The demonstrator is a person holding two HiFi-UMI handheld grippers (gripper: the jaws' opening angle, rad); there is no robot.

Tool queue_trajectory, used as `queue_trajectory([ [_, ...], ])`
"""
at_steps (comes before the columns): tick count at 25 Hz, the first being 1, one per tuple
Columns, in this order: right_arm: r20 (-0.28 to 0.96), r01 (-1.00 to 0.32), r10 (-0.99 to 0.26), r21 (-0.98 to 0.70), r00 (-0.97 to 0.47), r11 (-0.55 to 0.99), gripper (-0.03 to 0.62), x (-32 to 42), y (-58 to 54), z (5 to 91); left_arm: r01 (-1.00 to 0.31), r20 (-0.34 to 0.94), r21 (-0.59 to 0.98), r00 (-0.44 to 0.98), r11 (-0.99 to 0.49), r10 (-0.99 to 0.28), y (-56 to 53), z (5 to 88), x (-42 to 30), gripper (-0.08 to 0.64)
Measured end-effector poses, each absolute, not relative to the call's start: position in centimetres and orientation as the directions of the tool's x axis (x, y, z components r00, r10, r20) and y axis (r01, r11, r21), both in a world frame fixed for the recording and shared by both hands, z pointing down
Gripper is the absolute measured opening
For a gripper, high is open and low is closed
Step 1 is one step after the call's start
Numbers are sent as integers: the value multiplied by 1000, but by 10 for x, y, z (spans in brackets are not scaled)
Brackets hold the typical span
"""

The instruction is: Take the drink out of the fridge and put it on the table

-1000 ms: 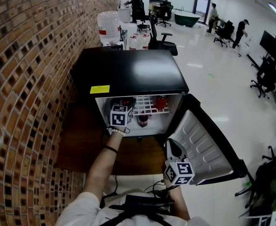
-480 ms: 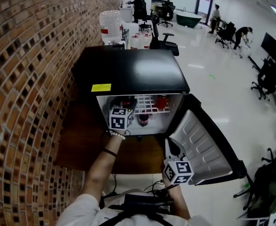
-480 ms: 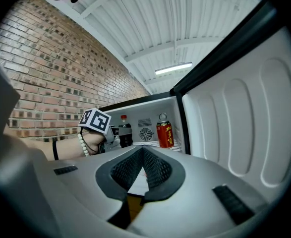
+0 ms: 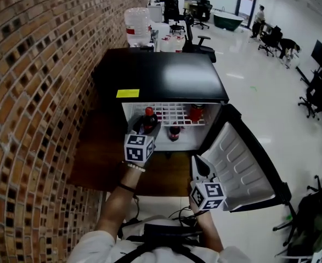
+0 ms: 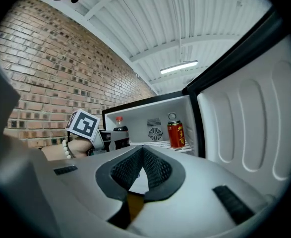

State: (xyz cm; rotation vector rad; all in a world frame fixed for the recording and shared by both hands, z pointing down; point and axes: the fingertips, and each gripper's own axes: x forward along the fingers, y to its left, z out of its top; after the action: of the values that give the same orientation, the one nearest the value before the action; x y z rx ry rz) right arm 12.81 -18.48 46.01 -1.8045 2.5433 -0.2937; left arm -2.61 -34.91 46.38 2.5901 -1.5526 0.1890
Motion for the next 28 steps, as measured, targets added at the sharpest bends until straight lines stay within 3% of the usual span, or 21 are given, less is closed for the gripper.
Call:
queue_trajectory([
  [9,113,-919,-917,-149,-382,364,11,102,-178,464,-896,159,33,442,-442,-883,-307,485,-68,298],
  [28,158,-903,-891,-142,-425,406,11,78,-193,482,-961,242,26,272,-274,-931,-291,621,-159,298],
])
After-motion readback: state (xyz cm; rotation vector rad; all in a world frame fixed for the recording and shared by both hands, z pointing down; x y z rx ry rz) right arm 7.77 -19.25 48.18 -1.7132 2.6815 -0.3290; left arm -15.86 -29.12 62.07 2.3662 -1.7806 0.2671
